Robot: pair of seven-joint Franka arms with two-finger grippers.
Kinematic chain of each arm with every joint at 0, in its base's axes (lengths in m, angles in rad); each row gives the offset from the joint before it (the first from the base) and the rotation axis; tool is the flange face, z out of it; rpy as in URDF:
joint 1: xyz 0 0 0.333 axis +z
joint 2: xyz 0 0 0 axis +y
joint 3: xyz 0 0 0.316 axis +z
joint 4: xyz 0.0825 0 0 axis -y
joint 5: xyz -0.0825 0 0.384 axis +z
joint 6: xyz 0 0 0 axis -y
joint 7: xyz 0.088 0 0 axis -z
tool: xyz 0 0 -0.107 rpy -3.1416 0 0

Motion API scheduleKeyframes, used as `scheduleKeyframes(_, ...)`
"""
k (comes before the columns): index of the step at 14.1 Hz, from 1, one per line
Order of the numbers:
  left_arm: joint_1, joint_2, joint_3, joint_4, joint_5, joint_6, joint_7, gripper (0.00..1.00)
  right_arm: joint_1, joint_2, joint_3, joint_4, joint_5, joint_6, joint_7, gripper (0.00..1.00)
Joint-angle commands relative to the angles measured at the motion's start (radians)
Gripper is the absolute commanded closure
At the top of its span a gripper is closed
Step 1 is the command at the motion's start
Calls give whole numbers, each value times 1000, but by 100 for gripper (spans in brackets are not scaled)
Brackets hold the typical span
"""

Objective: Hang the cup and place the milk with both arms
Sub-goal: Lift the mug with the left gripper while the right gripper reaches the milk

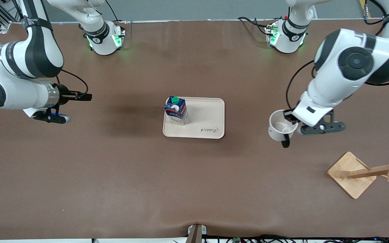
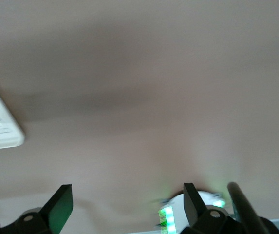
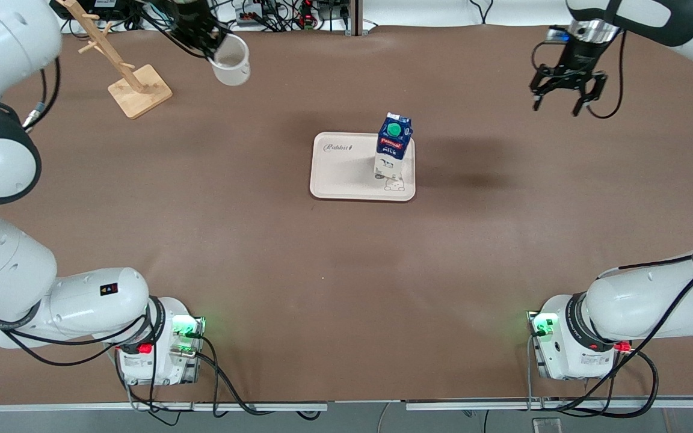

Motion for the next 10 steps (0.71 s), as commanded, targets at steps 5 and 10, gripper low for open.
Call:
scheduleKeyframes(5,171,1,-6,65,15,-32,301,100,211,48,6,21,332,158,155,0)
scheduleKeyframes(10,299,8,-5,111,18,-32,574,100,423,110,6,33,373,454,293,0)
